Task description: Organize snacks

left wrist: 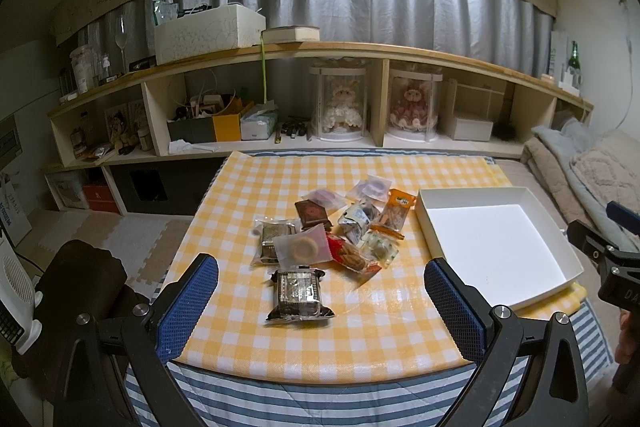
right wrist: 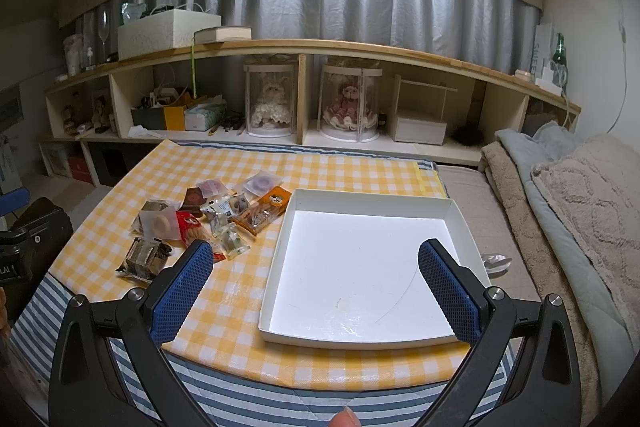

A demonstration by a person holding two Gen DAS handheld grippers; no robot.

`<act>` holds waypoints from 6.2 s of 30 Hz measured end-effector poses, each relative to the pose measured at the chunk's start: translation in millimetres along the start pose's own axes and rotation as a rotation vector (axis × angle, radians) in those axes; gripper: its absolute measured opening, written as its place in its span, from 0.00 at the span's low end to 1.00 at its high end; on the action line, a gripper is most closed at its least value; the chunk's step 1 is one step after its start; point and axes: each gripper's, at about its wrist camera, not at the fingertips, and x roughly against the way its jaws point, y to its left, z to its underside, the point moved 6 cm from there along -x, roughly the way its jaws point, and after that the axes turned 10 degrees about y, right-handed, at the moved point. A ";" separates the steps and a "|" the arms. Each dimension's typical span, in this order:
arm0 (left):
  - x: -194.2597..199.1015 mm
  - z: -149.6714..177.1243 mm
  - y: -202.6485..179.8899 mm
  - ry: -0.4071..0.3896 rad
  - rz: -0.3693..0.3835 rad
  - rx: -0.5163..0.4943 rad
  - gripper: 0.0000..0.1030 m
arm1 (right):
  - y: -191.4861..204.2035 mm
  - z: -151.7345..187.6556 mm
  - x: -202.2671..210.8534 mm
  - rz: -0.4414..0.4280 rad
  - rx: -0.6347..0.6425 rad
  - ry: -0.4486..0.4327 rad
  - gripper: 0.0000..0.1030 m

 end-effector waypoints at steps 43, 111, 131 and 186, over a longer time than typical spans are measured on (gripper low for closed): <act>-168.3 -66.8 64.2 0.305 0.033 0.043 0.98 | 94.3 -62.6 -119.8 -0.286 0.085 0.069 1.00; -308.1 -21.1 55.6 0.683 0.046 0.070 0.57 | 163.3 52.5 -225.3 -0.447 0.326 0.531 0.34; -177.5 -78.3 39.3 0.314 0.148 0.107 0.56 | 85.2 -38.1 -155.5 -0.423 0.062 0.251 0.34; -272.6 -57.5 -188.6 0.484 0.276 -0.078 1.00 | -207.9 34.5 -175.0 -0.132 -0.183 0.424 0.76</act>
